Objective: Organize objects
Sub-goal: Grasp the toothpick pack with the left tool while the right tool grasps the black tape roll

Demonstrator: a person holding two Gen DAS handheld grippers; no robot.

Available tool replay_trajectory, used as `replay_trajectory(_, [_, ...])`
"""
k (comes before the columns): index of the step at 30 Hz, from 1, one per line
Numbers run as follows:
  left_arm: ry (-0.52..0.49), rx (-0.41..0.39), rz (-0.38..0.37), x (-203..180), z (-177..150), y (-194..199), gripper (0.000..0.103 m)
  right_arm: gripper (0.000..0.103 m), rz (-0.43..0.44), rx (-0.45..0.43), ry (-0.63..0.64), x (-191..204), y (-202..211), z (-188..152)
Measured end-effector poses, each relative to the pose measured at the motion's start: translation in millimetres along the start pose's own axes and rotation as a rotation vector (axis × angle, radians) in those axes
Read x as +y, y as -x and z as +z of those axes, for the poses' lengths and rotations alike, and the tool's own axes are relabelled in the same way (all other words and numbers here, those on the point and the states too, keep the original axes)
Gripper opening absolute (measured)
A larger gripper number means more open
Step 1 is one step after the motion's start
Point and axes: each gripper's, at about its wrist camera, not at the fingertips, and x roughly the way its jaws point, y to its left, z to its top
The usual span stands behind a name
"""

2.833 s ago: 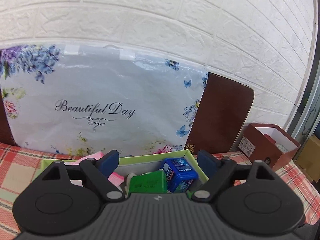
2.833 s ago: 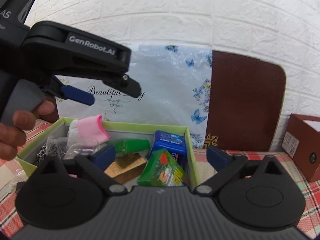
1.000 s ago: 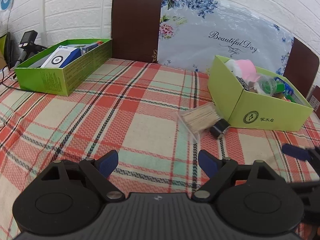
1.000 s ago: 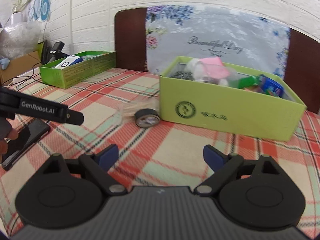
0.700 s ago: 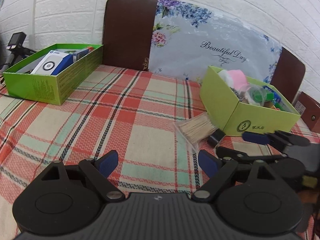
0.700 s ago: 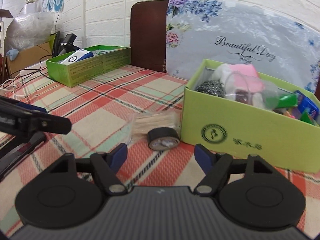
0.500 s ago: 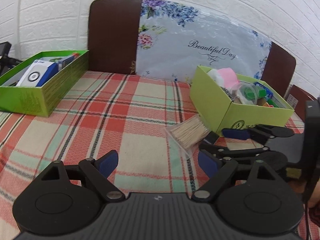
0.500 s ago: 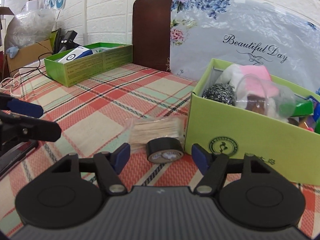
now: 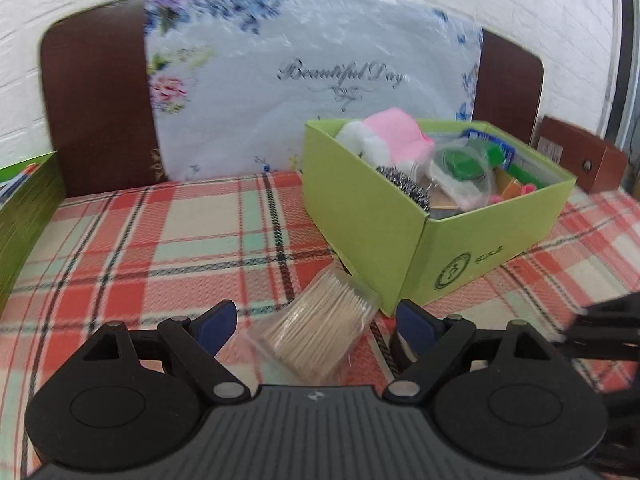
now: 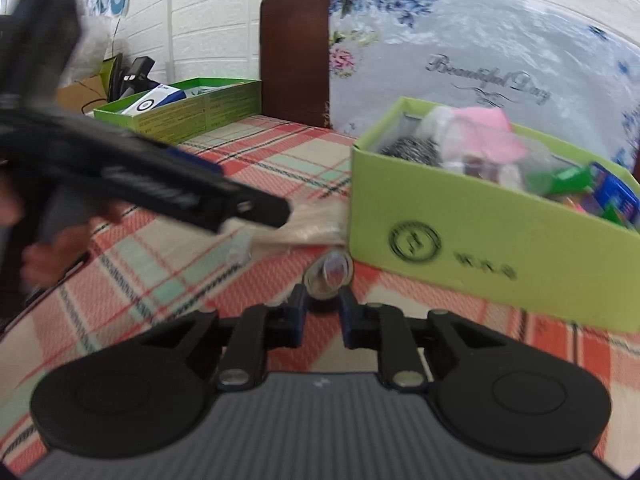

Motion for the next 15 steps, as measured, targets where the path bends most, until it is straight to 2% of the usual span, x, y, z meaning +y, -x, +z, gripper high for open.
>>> replay_trajectory(3, [-0.002,0.066,-0.005,0.1,4.7,-23.3,0.090,0.018,0.002,0.019,-0.022,-6.7,14.9,-10.4])
replay_trajectory(5, [-0.011,0.095,-0.013,0.6,4.6,-30.7,0.088,0.029,-0.005,0.012,-0.021,-7.6,18.6,-12.3])
replay_trajectory(6, [-0.017,0.108,-0.024,1.2,3.5,-33.2,0.085,0.039,-0.007,0.010,-0.022,-8.3,18.0,-11.7])
replay_trajectory(7, [-0.021,0.116,-0.035,2.2,1.9,-34.2,0.071,0.046,-0.011,0.005,-0.029,-8.3,15.9,-10.3])
replay_trajectory(10, [-0.046,0.101,-0.046,5.3,-2.5,-28.7,0.060,0.048,0.001,0.006,-0.030,-6.3,4.7,-3.4])
replay_trajectory(15, [-0.025,0.104,-0.042,6.5,-4.1,-26.2,0.060,0.048,-0.020,0.018,0.032,2.4,-24.6,8.3])
